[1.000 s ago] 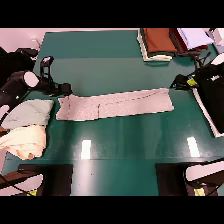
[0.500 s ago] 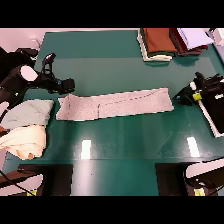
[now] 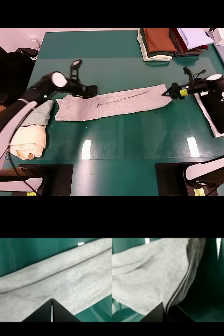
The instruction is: Fold the shirts.
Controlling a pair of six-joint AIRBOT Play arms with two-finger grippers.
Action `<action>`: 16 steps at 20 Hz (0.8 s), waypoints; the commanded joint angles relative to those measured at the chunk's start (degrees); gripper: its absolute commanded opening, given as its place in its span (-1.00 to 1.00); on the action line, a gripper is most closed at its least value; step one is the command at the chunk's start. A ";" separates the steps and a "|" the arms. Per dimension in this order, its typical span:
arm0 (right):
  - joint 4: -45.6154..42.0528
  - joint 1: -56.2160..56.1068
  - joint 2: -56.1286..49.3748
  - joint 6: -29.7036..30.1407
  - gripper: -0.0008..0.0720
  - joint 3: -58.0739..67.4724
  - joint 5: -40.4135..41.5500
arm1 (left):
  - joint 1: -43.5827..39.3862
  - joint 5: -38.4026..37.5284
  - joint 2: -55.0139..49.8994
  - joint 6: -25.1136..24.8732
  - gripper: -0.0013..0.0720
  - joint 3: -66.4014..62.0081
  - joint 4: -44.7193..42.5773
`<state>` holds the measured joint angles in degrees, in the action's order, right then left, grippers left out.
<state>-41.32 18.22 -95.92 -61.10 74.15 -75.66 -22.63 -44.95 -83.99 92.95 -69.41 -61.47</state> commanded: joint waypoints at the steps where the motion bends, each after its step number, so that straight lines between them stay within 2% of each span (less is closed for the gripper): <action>1: 0.94 -3.08 5.40 -0.92 -0.94 6.12 -5.55 | -4.70 2.38 -8.00 0.20 -0.91 -5.46 1.36; 7: 1.29 -12.70 14.71 -7.41 -0.94 15.61 -5.35 | -8.41 2.34 -16.98 0.02 -0.91 -12.31 3.28; 16: 1.31 -26.86 15.41 -10.49 -0.94 24.61 -2.80 | -8.61 1.57 -17.35 0.04 -0.91 -12.74 3.26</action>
<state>-40.03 -4.56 -80.75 -70.59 96.77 -79.92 -31.22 -42.94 -101.19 92.99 -81.91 -58.28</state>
